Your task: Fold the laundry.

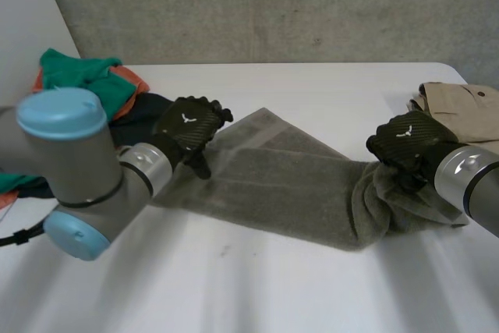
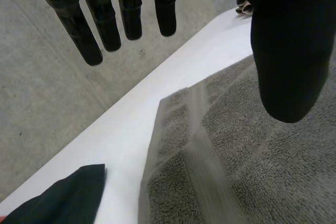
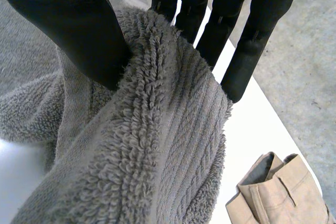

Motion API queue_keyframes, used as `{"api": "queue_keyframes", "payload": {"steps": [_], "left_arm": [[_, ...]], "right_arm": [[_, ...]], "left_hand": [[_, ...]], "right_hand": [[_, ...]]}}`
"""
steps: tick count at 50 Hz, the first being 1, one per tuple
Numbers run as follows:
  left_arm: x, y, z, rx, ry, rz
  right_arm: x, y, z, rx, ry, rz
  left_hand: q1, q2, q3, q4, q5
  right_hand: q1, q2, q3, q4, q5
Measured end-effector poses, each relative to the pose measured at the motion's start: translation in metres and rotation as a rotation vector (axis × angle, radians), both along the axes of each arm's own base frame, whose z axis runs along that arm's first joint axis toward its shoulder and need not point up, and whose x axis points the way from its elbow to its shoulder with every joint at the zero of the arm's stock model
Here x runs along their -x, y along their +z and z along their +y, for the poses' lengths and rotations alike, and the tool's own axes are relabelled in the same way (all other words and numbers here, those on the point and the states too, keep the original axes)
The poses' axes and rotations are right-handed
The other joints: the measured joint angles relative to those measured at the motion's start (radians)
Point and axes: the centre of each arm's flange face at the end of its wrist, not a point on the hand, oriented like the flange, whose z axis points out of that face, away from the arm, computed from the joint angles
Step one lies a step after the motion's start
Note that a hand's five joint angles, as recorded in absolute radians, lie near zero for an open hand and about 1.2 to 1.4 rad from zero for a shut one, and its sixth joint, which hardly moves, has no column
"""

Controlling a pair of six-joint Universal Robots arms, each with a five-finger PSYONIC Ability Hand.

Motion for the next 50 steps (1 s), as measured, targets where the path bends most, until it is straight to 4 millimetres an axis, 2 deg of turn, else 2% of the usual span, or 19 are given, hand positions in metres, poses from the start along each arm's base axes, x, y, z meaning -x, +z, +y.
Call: {"api": "queue_keyframes", "payload": {"steps": [3, 7, 10, 16, 27, 39, 41, 45, 49, 50], "left_arm": [[-0.008, 0.007, 0.004, -0.042, 0.011, -0.039], [-0.03, 0.009, 0.011, -0.142, 0.034, -0.144], [-0.045, 0.004, 0.013, -0.206, 0.042, -0.217], [-0.06, -0.016, 0.005, -0.25, 0.042, -0.264], [-0.053, -0.054, -0.019, -0.19, 0.04, -0.24], [-0.04, -0.076, -0.034, -0.176, 0.039, -0.25], [-0.039, -0.077, -0.037, -0.168, 0.043, -0.255], [-0.039, -0.07, -0.04, -0.135, 0.063, -0.269], [-0.043, -0.044, -0.039, -0.073, 0.108, -0.259], [-0.044, -0.029, -0.037, -0.042, 0.128, -0.241]], "right_arm": [[0.0, -0.001, 0.0, 0.001, -0.001, 0.016], [0.002, -0.003, 0.0, -0.002, -0.011, 0.025], [0.004, -0.005, 0.001, -0.01, -0.018, 0.025], [0.006, -0.011, 0.001, -0.023, -0.026, 0.024], [0.008, -0.02, 0.002, -0.031, -0.029, 0.025], [0.013, -0.026, 0.002, -0.032, -0.044, 0.024], [0.014, -0.026, 0.002, -0.026, -0.047, 0.022], [0.015, -0.021, 0.0, -0.005, -0.055, 0.014], [0.019, -0.012, -0.002, 0.029, -0.068, 0.005], [0.02, -0.007, -0.004, 0.046, -0.074, 0.002]], "left_hand": [[0.026, 0.025, 0.026, 0.029, 0.029], [0.05, 0.055, 0.055, 0.057, 0.058], [0.119, 0.118, 0.119, 0.123, 0.121], [0.129, 0.132, 0.133, 0.139, 0.136], [0.227, 0.226, 0.226, 0.228, 0.224], [0.642, 0.655, 0.644, 0.649, 0.639], [0.774, 0.79, 0.785, 0.795, 0.782], [0.78, 0.847, 0.841, 0.853, 0.817], [0.78, 0.85, 0.844, 0.856, 0.817], [0.78, 0.85, 0.844, 0.856, 0.817]], "right_hand": [[0.0, 0.0, 0.0, 0.0, 0.0], [0.0, 0.0, 0.0, 0.0, 0.0], [0.0, 0.0, 0.0, 0.0, 0.0], [0.0, 0.0, 0.0, 0.0, 0.0], [0.0, 0.0, 0.0, 0.0, 0.0], [0.0, 0.0, 0.0, 0.0, 0.0], [0.0, 0.0, 0.0, 0.0, 0.0], [0.0, 0.0, 0.0, 0.0, 0.0], [0.0, 0.0, 0.0, 0.0, 0.0], [0.0, 0.0, 0.0, 0.0, 0.0]]}}
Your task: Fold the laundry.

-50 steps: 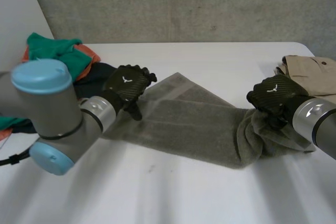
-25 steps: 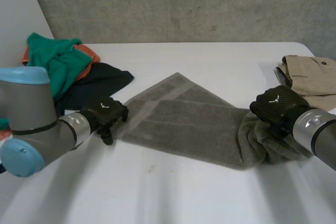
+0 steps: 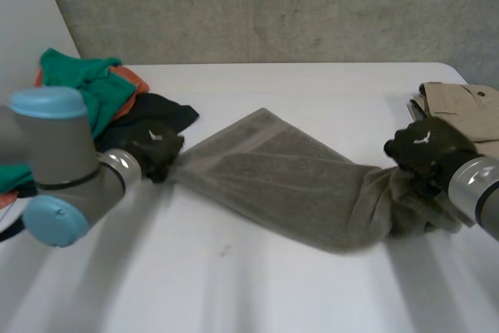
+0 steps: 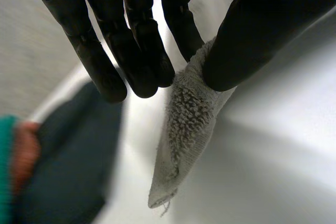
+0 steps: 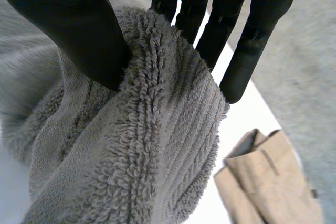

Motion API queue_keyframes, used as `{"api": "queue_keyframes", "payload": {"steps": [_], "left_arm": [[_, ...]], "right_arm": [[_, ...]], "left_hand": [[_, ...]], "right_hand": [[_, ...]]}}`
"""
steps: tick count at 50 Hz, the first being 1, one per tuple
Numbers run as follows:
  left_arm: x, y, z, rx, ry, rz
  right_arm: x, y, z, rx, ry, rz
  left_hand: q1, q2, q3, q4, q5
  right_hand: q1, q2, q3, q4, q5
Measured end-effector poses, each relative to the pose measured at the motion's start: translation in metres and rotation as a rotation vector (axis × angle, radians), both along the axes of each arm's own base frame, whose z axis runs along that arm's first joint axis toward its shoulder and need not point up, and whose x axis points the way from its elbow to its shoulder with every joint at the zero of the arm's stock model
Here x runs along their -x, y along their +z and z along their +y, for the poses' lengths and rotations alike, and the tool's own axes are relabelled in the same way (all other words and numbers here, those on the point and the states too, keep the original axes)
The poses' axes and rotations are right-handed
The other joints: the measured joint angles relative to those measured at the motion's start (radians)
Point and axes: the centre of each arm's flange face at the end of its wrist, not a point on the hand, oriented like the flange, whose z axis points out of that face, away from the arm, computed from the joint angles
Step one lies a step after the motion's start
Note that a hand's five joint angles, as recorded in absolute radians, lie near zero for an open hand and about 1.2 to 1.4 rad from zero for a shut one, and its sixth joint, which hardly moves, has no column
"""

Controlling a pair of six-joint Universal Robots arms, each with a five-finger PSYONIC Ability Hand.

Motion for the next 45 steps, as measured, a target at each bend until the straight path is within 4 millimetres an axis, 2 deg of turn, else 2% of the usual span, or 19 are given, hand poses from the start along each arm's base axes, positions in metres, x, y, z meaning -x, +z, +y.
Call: {"api": "queue_keyframes", "payload": {"steps": [1, 2, 3, 4, 9, 11, 15, 18, 21, 23, 27, 31, 32, 35, 36, 37, 39, 43, 45], "left_arm": [[-0.001, 0.004, 0.001, 0.01, 0.004, 0.006], [-0.003, 0.02, 0.005, 0.043, 0.019, 0.027], [-0.003, 0.027, 0.007, 0.057, 0.025, 0.038], [-0.007, 0.05, 0.015, 0.107, 0.042, 0.078], [-0.024, 0.12, 0.05, 0.269, 0.075, 0.219], [-0.032, 0.141, 0.063, 0.33, 0.081, 0.264], [-0.045, 0.164, 0.078, 0.399, 0.089, 0.306], [-0.049, 0.162, 0.08, 0.38, 0.087, 0.302], [-0.047, 0.148, 0.078, 0.312, 0.076, 0.282], [-0.044, 0.134, 0.074, 0.254, 0.064, 0.265], [-0.028, 0.09, 0.06, 0.101, 0.047, 0.21], [-0.014, 0.057, 0.045, 0.02, 0.064, 0.16], [-0.011, 0.052, 0.042, 0.007, 0.07, 0.149], [-0.004, 0.038, 0.035, -0.018, 0.09, 0.12], [-0.001, 0.036, 0.033, -0.023, 0.098, 0.112], [0.001, 0.034, 0.032, -0.025, 0.105, 0.105], [0.004, 0.034, 0.031, -0.023, 0.114, 0.101], [0.005, 0.042, 0.032, -0.01, 0.121, 0.109], [0.005, 0.049, 0.035, 0.003, 0.119, 0.123]], "right_arm": [[0.0, 0.001, 0.0, 0.004, -0.001, -0.001], [0.002, 0.007, -0.002, 0.021, -0.009, -0.004], [0.003, 0.01, -0.003, 0.028, -0.012, -0.005], [0.006, 0.019, -0.006, 0.053, -0.024, -0.01], [0.022, 0.061, -0.016, 0.142, -0.068, -0.027], [0.029, 0.079, -0.021, 0.177, -0.083, -0.034], [0.043, 0.103, -0.037, 0.211, -0.103, -0.047], [0.047, 0.104, -0.054, 0.194, -0.103, -0.059], [0.043, 0.092, -0.073, 0.146, -0.088, -0.073], [0.036, 0.078, -0.087, 0.104, -0.075, -0.08], [0.011, 0.031, -0.122, 0.024, -0.059, -0.093], [-0.009, -0.005, -0.153, 0.063, -0.07, -0.125], [-0.014, -0.011, -0.161, 0.089, -0.075, -0.137], [-0.025, -0.028, -0.183, 0.199, -0.09, -0.182], [-0.028, -0.032, -0.19, 0.253, -0.099, -0.201], [-0.031, -0.033, -0.196, 0.309, -0.108, -0.22], [-0.032, -0.03, -0.202, 0.389, -0.125, -0.246], [-0.03, -0.011, -0.199, 0.51, -0.155, -0.282], [-0.026, 0.006, -0.187, 0.542, -0.162, -0.287]], "left_hand": [[0.0, 0.0, 0.0, 0.0, 0.0], [0.0, 0.0, 0.0, 0.0, 0.0], [0.0, 0.0, 0.0, 0.0, 0.0], [0.0, 0.0, 0.0, 0.0, 0.0], [0.0, 0.0, 0.003, 0.0, 0.0], [0.0, 0.0, 0.003, 0.001, 0.0], [0.0, 0.001, 0.003, 0.001, 0.0], [0.0, 0.001, 0.003, 0.001, 0.0], [0.0, 0.001, 0.003, 0.001, 0.0], [0.0, 0.001, 0.003, 0.001, 0.0], [0.0, 0.001, 0.003, 0.001, 0.0], [0.0, 0.001, 0.003, 0.001, 0.0], [0.0, 0.001, 0.003, 0.001, 0.0], [0.0, 0.001, 0.003, 0.001, 0.0], [0.0, 0.001, 0.003, 0.001, 0.0], [0.0, 0.001, 0.003, 0.001, 0.0], [0.0, 0.001, 0.003, 0.001, 0.0], [0.0, 0.001, 0.003, 0.001, 0.0], [0.0, 0.001, 0.003, 0.001, 0.0]], "right_hand": [[0.0, 0.0, 0.0, 0.0, 0.0], [0.0, 0.0, 0.0, 0.0, 0.0], [0.0, 0.0, 0.0, 0.0, 0.0], [0.0, 0.0, 0.0, 0.0, 0.0], [0.0, 0.0, 0.0, 0.002, 0.0], [0.0, 0.0, 0.0, 0.002, 0.0], [0.0, 0.0, 0.0, 0.003, 0.0], [0.0, 0.0, 0.0, 0.004, 0.0], [0.0, 0.0, 0.0, 0.004, 0.0], [0.0, 0.0, 0.0, 0.004, 0.0], [0.0, 0.0, 0.0, 0.004, 0.0], [-0.001, -0.001, -0.001, 0.004, 0.0], [-0.021, -0.063, -0.072, -0.075, -0.034], [-0.391, -0.459, -0.457, -0.441, -0.406], [-0.608, -0.676, -0.668, -0.671, -0.651], [-0.763, -0.832, -0.831, -0.827, -0.789], [-0.851, -0.924, -0.937, -0.949, -0.885], [-0.862, -0.951, -0.975, -0.988, -0.901], [-0.862, -0.951, -0.976, -0.991, -0.901]]}}
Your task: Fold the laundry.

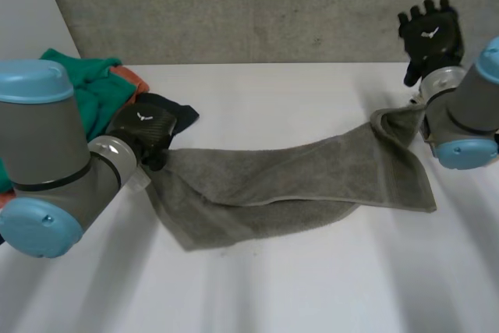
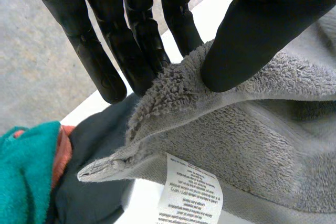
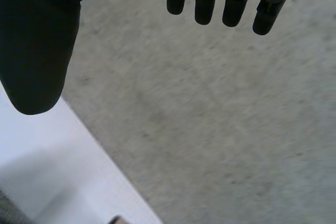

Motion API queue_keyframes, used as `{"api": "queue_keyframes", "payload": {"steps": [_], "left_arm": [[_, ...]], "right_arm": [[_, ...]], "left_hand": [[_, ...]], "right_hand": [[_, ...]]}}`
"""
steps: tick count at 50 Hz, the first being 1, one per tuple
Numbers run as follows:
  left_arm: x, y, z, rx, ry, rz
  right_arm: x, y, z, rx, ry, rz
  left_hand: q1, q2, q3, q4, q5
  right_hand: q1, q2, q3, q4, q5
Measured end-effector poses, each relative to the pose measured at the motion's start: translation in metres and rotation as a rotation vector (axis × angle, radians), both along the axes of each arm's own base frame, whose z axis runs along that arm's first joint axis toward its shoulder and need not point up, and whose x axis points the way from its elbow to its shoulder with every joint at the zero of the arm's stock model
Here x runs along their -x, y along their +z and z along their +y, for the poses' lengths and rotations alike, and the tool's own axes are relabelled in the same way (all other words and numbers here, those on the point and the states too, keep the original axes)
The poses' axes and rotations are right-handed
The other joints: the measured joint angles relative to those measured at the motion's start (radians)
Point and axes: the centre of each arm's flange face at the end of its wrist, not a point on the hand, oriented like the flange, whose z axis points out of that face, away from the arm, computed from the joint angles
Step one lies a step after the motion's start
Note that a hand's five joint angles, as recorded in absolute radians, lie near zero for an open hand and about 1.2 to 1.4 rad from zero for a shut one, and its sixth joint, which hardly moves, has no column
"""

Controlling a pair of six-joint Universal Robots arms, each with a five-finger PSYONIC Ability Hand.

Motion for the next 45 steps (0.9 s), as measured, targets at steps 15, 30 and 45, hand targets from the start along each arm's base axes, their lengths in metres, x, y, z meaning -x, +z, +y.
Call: {"api": "queue_keyframes", "payload": {"steps": [15, 30, 45], "left_arm": [[0.001, 0.055, 0.026, 0.126, -0.064, 0.117], [0.015, 0.115, 0.072, 0.24, -0.146, 0.228], [0.012, 0.144, 0.085, 0.298, -0.136, 0.283]], "right_arm": [[0.027, -0.019, 0.143, -0.647, 0.136, -0.005], [-0.017, -0.053, 0.175, -0.641, 0.24, -0.484], [-0.033, -0.11, 0.168, -0.739, 0.105, -0.4]], "left_hand": [[-0.001, 0.0, 0.0, 0.0, 0.0], [-0.001, 0.0, 0.0, 0.0, 0.0], [-0.001, 0.002, 0.001, 0.004, 0.0]], "right_hand": [[0.001, 0.002, 0.002, 0.003, 0.002], [0.0, 0.002, 0.002, 0.002, 0.0], [0.446, 0.467, 0.462, 0.46, 0.431]]}}
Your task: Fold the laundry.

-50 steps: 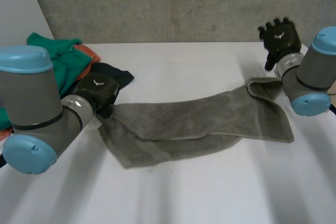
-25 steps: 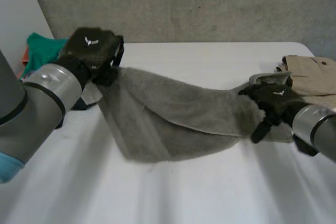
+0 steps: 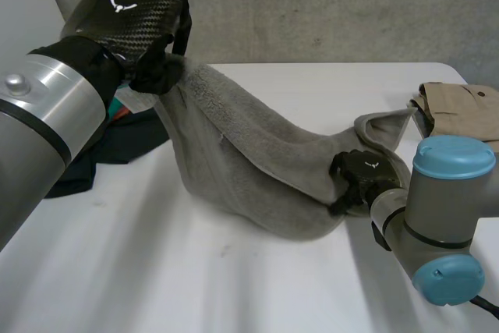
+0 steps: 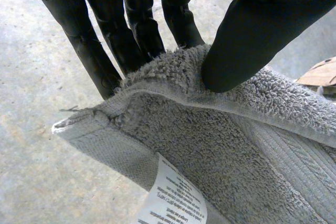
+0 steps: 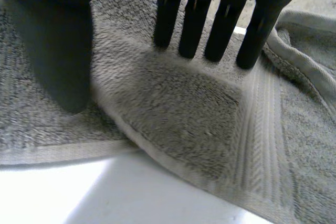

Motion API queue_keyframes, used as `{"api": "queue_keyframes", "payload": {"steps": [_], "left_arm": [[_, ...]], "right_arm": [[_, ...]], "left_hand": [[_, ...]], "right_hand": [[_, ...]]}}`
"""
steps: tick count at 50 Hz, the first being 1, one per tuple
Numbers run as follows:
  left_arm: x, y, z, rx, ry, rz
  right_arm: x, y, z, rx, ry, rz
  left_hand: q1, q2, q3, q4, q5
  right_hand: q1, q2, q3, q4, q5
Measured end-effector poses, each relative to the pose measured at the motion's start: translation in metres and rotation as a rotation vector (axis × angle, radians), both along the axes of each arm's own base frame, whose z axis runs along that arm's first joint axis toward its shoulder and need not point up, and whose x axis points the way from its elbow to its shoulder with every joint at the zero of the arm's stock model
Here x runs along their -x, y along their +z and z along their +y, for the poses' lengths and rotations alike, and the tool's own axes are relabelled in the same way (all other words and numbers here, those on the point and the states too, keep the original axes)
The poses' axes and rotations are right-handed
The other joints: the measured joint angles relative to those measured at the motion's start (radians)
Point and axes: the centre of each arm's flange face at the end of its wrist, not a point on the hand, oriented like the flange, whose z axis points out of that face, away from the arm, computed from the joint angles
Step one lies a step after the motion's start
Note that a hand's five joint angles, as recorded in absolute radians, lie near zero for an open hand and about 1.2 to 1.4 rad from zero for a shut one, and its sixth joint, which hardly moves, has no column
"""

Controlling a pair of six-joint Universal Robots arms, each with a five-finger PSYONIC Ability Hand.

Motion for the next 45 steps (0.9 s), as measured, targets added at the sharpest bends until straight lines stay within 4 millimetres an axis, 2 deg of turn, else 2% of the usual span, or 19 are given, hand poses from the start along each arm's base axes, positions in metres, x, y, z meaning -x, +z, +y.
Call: {"api": "queue_keyframes", "payload": {"steps": [2, 3, 8, 14, 17, 19, 22, 26, 31, 34, 35, 37, 38, 39, 41, 42, 43, 44, 45], "left_arm": [[-0.001, 0.001, -0.001, -0.003, 0.008, 0.001], [-0.002, 0.001, -0.002, -0.004, 0.012, 0.002], [-0.008, -0.002, -0.006, -0.021, 0.038, -0.001], [-0.025, -0.025, -0.018, -0.085, 0.105, -0.045], [-0.033, -0.039, -0.025, -0.123, 0.129, -0.08], [-0.039, -0.061, -0.033, -0.179, 0.142, -0.136], [-0.041, -0.089, -0.041, -0.25, 0.136, -0.204], [-0.037, -0.121, -0.054, -0.322, 0.107, -0.27], [-0.02, -0.136, -0.083, -0.293, 0.09, -0.27], [-0.01, -0.129, -0.101, -0.23, 0.097, -0.234], [-0.005, -0.118, -0.112, -0.169, 0.104, -0.199], [0.001, -0.105, -0.122, -0.104, 0.112, -0.16], [0.007, -0.08, -0.136, 0.011, 0.125, -0.091], [0.009, -0.07, -0.14, 0.052, 0.13, -0.066], [0.013, -0.032, -0.15, 0.21, 0.149, 0.032], [0.014, -0.022, -0.151, 0.249, 0.154, 0.056], [0.014, 0.001, -0.152, 0.339, 0.165, 0.115], [0.013, 0.014, -0.152, 0.389, 0.171, 0.149], [0.012, 0.031, -0.15, 0.457, 0.179, 0.197]], "right_arm": [[0.0, 0.001, -0.002, 0.004, -0.002, -0.012], [0.0, 0.002, -0.003, 0.01, -0.003, -0.017], [0.005, 0.021, -0.016, 0.088, -0.009, -0.017], [0.033, 0.095, -0.033, 0.334, 0.03, 0.195], [0.043, 0.113, -0.032, 0.367, 0.058, 0.294], [0.056, 0.129, -0.026, 0.353, 0.124, 0.434], [0.065, 0.134, -0.017, 0.294, 0.21, 0.535], [0.064, 0.129, -0.013, 0.23, 0.31, 0.58], [0.05, 0.114, -0.029, 0.215, 0.36, 0.577], [0.042, 0.109, -0.045, 0.242, 0.342, 0.574], [0.039, 0.112, -0.059, 0.287, 0.307, 0.574], [0.036, 0.117, -0.072, 0.335, 0.27, 0.572], [0.033, 0.131, -0.093, 0.439, 0.196, 0.559], [0.032, 0.139, -0.101, 0.488, 0.166, 0.551], [0.03, 0.168, -0.122, 0.653, 0.072, 0.509], [0.029, 0.174, -0.125, 0.683, 0.056, 0.5], [0.029, 0.198, -0.134, 0.808, -0.004, 0.457], [0.029, 0.207, -0.136, 0.857, -0.025, 0.439], [0.029, 0.232, -0.139, 0.977, -0.07, 0.391]], "left_hand": [[0.0, 0.0, 0.0, 0.0, 0.0], [0.0, 0.0, 0.0, 0.0, 0.0], [0.0, 0.0, 0.0, 0.0, 0.0], [0.0, 0.0, 0.0, 0.0, 0.0], [0.0, 0.0, 0.0, 0.0, 0.0], [0.0, 0.0, 0.0, 0.0, 0.0], [0.0, 0.0, 0.0, 0.0, 0.0], [0.0, 0.0, 0.0, 0.0, 0.0], [0.0, 0.0, 0.0, 0.0, 0.013], [0.0, 0.0, 0.0, 0.0, 0.013], [0.0, 0.001, 0.001, 0.001, 0.013], [0.0, 0.001, 0.002, 0.001, 0.013], [0.0, 0.002, 0.002, 0.001, 0.013], [0.0, 0.002, 0.003, 0.001, 0.013], [0.0, 0.002, 0.003, 0.001, 0.013], [0.0, 0.002, 0.003, 0.001, 0.013], [0.0, 0.002, 0.003, 0.001, 0.013], [0.0, 0.002, 0.003, 0.001, 0.013], [0.0, 0.002, 0.003, 0.001, 0.013]], "right_hand": [[0.354, 0.341, 0.33, 0.332, 0.35], [0.426, 0.426, 0.419, 0.413, 0.431], [0.463, 0.499, 0.518, 0.53, 0.511], [0.463, 0.499, 0.52, 0.531, 0.511], [0.463, 0.499, 0.521, 0.531, 0.511], [0.463, 0.499, 0.52, 0.532, 0.511], [0.463, 0.499, 0.52, 0.532, 0.511], [0.463, 0.499, 0.52, 0.532, 0.521], [0.463, 0.499, 0.52, 0.532, 0.53], [0.463, 0.499, 0.521, 0.533, 0.533], [0.463, 0.501, 0.523, 0.533, 0.533], [0.463, 0.501, 0.523, 0.534, 0.533], [0.463, 0.501, 0.523, 0.535, 0.533], [0.463, 0.501, 0.523, 0.535, 0.533], [0.463, 0.501, 0.523, 0.535, 0.533], [0.463, 0.501, 0.523, 0.535, 0.533], [0.463, 0.501, 0.523, 0.535, 0.533], [0.463, 0.501, 0.523, 0.535, 0.533], [0.463, 0.501, 0.523, 0.535, 0.537]]}}
